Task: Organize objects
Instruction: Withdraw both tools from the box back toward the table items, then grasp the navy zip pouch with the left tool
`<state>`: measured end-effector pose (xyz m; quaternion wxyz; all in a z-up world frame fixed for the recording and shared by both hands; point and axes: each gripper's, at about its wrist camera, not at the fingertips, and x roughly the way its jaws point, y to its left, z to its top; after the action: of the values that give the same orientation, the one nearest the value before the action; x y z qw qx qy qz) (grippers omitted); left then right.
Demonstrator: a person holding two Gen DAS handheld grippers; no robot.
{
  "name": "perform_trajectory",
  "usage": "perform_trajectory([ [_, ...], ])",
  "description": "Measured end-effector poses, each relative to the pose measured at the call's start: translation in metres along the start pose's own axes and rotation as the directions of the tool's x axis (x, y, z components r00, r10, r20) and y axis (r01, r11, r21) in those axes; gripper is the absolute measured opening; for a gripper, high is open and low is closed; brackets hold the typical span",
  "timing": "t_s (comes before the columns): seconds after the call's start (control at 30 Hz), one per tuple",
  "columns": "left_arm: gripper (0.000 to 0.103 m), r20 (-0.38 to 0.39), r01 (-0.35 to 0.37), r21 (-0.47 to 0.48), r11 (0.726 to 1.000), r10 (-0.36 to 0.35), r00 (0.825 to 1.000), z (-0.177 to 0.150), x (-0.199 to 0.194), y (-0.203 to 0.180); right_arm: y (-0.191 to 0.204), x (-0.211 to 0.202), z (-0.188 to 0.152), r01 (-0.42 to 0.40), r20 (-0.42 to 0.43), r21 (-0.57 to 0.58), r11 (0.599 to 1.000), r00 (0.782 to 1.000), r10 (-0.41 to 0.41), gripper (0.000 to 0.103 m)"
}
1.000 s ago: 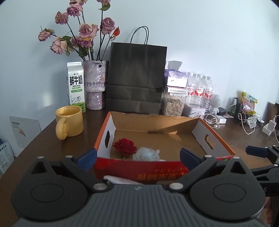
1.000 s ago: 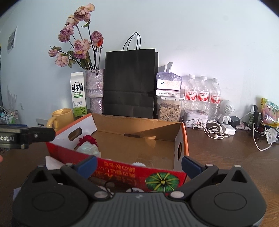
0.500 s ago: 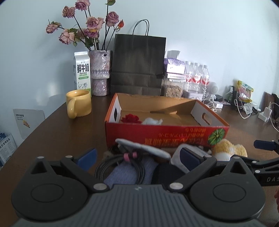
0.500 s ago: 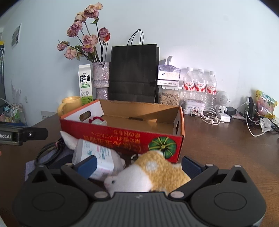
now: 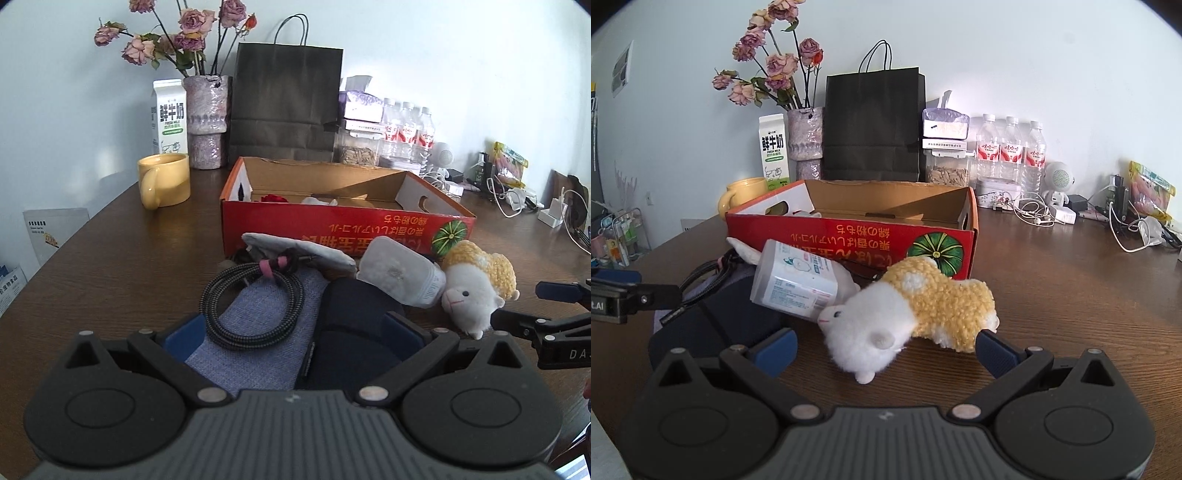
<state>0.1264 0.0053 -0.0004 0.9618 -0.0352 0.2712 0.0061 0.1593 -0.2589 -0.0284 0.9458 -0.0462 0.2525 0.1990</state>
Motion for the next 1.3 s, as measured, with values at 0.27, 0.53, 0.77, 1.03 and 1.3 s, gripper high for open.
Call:
perform_trajectory([
  [0.27,0.103,-0.041,0.029,0.040,0.999,-0.027,0.999,-0.004,0.019,-0.018,-0.003,0.003,-0.003,-0.006,-0.006,0.008,1.000,1.000,0.006,0.103],
  [0.53,0.093,-0.063,0.049,0.113,0.992,-0.042,0.997,-0.008,0.036,-0.037,-0.007,0.007,-0.005,-0.013,-0.011,0.014,1.000,1.000,0.013,0.103],
  [0.77,0.083,-0.113,0.067,0.178,0.982,-0.047,0.993,-0.018,0.051,-0.047,-0.008,0.013,-0.008,-0.033,-0.019,0.022,0.999,0.999,0.033,0.103],
  [1.03,0.066,-0.103,0.073,0.163,0.984,-0.057,0.993,-0.018,0.049,-0.045,-0.009,0.018,-0.011,-0.040,-0.029,0.034,0.999,0.999,0.041,0.103],
  [1.3,0.065,-0.086,0.085,0.139,0.987,-0.073,0.994,-0.017,0.039,-0.041,-0.009,0.018,-0.013,-0.036,-0.034,0.034,0.999,0.999,0.037,0.103],
])
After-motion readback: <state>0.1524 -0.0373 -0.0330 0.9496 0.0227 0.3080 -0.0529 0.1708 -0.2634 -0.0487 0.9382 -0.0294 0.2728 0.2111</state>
